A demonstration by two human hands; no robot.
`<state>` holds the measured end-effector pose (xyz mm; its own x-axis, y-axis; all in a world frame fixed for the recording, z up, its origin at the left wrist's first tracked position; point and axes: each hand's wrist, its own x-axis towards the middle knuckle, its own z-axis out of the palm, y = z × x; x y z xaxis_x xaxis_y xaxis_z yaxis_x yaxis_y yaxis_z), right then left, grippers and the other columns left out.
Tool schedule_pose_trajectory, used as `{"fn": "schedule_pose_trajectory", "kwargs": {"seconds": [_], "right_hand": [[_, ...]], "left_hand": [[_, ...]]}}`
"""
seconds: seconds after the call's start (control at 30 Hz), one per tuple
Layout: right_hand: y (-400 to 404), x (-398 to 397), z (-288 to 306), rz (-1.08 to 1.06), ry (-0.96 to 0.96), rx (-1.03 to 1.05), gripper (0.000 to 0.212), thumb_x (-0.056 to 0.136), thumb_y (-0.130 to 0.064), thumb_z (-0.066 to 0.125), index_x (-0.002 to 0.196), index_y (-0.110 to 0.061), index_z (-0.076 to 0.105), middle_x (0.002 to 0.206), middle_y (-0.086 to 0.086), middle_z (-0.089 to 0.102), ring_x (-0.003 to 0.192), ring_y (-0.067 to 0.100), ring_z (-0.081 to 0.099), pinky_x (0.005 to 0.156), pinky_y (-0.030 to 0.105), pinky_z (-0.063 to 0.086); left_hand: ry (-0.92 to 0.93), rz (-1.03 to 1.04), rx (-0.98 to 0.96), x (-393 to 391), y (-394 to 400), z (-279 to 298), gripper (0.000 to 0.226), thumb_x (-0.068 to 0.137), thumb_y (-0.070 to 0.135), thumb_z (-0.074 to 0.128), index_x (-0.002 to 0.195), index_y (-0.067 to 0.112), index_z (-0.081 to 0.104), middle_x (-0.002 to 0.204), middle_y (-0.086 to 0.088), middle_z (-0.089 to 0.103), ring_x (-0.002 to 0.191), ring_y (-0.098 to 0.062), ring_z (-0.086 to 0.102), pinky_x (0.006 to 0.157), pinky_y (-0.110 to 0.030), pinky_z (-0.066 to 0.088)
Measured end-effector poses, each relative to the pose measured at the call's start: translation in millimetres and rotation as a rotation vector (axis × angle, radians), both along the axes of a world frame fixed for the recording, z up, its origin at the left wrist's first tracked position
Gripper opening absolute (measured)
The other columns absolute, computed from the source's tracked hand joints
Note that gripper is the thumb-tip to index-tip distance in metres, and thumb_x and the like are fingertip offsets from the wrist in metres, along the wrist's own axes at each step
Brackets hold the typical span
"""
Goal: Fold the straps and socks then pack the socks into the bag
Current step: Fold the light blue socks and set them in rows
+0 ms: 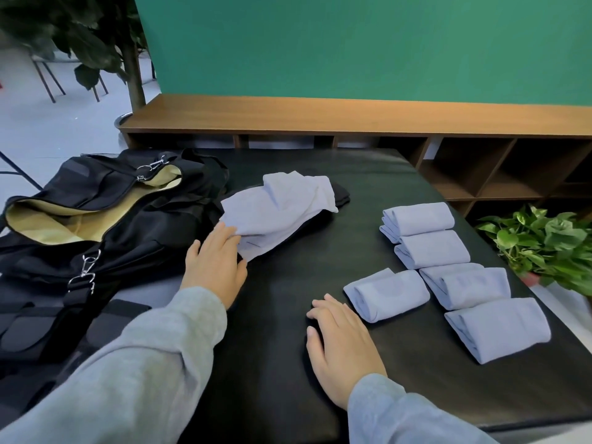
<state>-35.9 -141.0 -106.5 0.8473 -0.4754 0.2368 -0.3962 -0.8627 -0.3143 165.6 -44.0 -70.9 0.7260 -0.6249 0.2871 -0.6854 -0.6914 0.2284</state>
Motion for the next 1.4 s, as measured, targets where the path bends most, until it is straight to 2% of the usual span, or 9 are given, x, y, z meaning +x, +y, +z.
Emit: {"fn": "schedule_pose_trajectory", "kwargs": {"seconds": [0.1,0.17,0.27,0.37,0.6,0.77,0.9,1.2,1.4], "right_hand": [[0.1,-1.0,4.6,0.032,-0.009,0.060,0.061,0.082,-0.046,0.012,0.117,-0.025,0.057,0.130,-0.016,0.050,0.131,0.005,0.038,0.107,0.012,0.014],[-1.5,-3.6,5.0,0.046,-0.019,0.106,0.063,0.084,-0.048,0.009,0.127,-0.024,0.050,0.139,-0.015,0.041,0.134,0.004,0.029,0.102,0.008,0.005],[0.2,-5.9,7.6,0.036,-0.052,0.102,0.035,0.096,-0.031,0.037,0.127,-0.022,0.049,0.136,-0.011,0.044,0.128,0.005,0.036,0.101,0.009,0.014],[4.2,-9.4,10.0,0.026,-0.066,0.093,0.032,0.094,-0.025,0.045,0.126,-0.020,0.050,0.132,-0.009,0.048,0.124,0.008,0.041,0.101,0.015,0.022],[20.3,-20.3,9.3,0.105,-0.091,0.108,0.036,0.086,-0.022,0.057,0.121,-0.017,0.051,0.122,-0.007,0.052,0.112,0.013,0.047,0.091,0.016,0.026],[33.5,-31.9,0.9,0.026,-0.229,0.192,0.021,0.083,-0.023,0.062,0.098,-0.017,0.048,0.098,-0.011,0.042,0.082,0.015,0.051,0.069,0.028,0.042],[38.0,-36.6,-1.2,0.090,-0.220,0.177,0.024,0.082,-0.046,0.046,0.096,-0.027,0.044,0.095,-0.016,0.037,0.082,0.009,0.048,0.072,0.023,0.042],[35.1,-31.8,7.9,0.170,-0.082,0.121,0.049,0.082,-0.042,0.057,0.125,-0.026,0.043,0.127,-0.015,0.044,0.114,0.006,0.042,0.093,0.016,0.023],[31.6,-33.3,-6.0,0.073,-0.254,0.100,0.025,0.080,-0.030,0.047,0.098,-0.019,0.059,0.111,-0.007,0.057,0.102,0.011,0.049,0.087,0.027,0.039]], "left_hand": [[-0.187,-0.142,-0.109,-17.9,11.9,-12.6,0.046,0.064,0.009,0.081,0.107,0.006,0.064,0.118,-0.008,0.059,0.124,-0.017,0.039,0.096,-0.053,0.040],[-0.254,-0.238,-0.168,-31.2,20.2,-24.5,0.048,0.052,0.002,0.085,0.095,0.010,0.065,0.102,-0.006,0.063,0.110,-0.016,0.045,0.088,-0.050,0.047],[-0.178,-0.346,-0.254,-56.4,31.0,-38.2,0.040,0.065,-0.001,0.068,0.096,0.021,0.057,0.103,0.003,0.054,0.098,-0.021,0.057,0.080,-0.047,0.054],[-0.054,-0.425,-0.254,-80.7,44.0,-47.4,0.029,0.075,0.008,0.047,0.097,0.021,0.060,0.104,0.009,0.048,0.073,-0.020,0.062,0.068,-0.026,0.053],[0.106,-0.542,-0.340,-130.1,52.1,-32.9,0.033,0.082,0.016,0.039,0.111,0.018,0.054,0.112,0.011,0.046,0.095,-0.004,0.052,0.092,-0.008,0.035],[0.287,-0.539,-0.337,-134.6,66.3,-39.6,0.061,0.072,0.004,0.038,0.122,0.039,0.036,0.125,0.025,0.033,0.118,0.005,0.037,0.103,-0.009,0.026],[0.369,-0.425,-0.344,-130.7,64.7,-44.2,0.049,0.085,0.010,0.049,0.125,0.038,0.046,0.117,0.029,0.043,0.111,0.002,0.046,0.098,-0.018,0.037],[0.437,-0.325,-0.318,-136.9,64.5,-37.2,0.033,0.087,0.038,0.050,0.120,0.037,0.052,0.106,0.026,0.054,0.098,0.003,0.050,0.083,-0.012,0.038],[0.266,-0.337,-0.322,-135.0,64.2,-45.3,0.030,0.083,0.032,0.047,0.108,0.027,0.063,0.099,0.018,0.059,0.092,-0.003,0.051,0.083,-0.019,0.040]]}}
